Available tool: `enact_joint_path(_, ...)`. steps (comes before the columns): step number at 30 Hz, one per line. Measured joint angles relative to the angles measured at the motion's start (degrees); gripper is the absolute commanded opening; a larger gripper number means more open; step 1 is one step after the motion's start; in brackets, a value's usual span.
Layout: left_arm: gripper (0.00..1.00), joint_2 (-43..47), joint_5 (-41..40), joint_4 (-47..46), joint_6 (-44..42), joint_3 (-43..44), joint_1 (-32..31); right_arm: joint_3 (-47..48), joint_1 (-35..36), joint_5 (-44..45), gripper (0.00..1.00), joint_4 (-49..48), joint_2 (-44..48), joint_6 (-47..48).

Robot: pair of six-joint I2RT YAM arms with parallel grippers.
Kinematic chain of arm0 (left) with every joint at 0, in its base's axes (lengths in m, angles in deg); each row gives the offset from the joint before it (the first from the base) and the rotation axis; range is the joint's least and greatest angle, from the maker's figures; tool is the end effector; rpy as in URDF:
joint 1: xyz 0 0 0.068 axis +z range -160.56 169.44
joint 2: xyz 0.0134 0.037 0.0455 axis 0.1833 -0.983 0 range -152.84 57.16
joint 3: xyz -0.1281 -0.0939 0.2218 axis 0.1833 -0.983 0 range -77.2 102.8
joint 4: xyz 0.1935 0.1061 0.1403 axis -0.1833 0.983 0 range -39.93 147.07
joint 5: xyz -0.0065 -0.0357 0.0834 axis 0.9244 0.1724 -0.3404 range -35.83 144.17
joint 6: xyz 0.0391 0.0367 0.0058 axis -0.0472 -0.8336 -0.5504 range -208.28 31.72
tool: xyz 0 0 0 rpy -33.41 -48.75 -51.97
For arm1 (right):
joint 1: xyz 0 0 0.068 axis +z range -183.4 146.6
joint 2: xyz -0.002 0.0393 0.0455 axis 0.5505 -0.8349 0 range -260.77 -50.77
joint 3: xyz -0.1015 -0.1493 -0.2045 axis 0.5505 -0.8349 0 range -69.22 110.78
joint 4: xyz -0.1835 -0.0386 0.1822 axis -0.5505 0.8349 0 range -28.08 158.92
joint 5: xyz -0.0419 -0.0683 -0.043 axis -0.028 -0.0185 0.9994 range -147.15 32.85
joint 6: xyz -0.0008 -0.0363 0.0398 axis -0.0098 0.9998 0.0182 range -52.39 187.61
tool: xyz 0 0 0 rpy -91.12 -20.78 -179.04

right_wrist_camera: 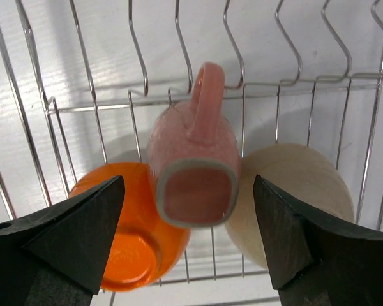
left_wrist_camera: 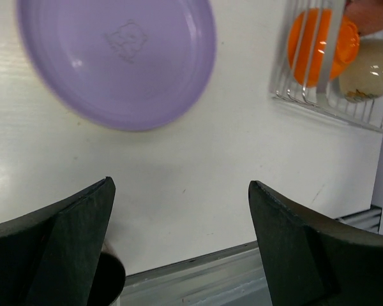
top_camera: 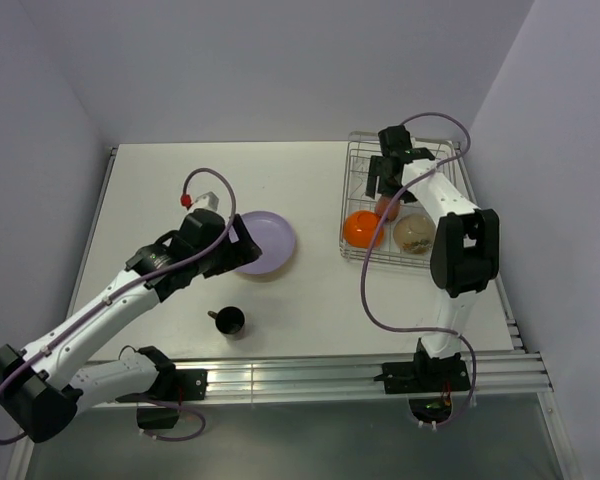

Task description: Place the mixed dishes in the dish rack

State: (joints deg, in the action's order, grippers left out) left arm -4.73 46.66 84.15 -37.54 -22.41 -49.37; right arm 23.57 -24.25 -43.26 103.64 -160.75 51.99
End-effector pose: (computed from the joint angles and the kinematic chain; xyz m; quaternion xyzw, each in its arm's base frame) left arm 0.1810 -0.1395 0.3036 -0.1213 0.9009 -0.2481 0.3348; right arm 0.4141 0.0580 0.2537 0.0862 0.9530 -0.0567 0.2849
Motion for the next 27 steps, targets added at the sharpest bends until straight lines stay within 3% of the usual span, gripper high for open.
enact_joint_path(4,0.82,3.13,-4.26,6.93,4.66,0.00,0.00,-2.60,1.40,0.87,0.89,0.42,4.46,-0.52)
enact_joint_path(9,0.77,5.49,-8.85,17.57,12.20,-0.61,-0.90,-6.27,8.44,1.99,0.89,0.33,15.21,-1.75)
enact_joint_path(16,0.71,8.52,-10.43,29.57,24.37,-4.61,-7.67,-10.03,18.03,2.64,0.89,0.46,26.62,-3.87)
enact_joint_path(27,0.71,8.59,-10.08,34.14,37.20,-9.88,-17.51,-17.14,21.75,4.50,0.89,1.49,34.23,-4.46)
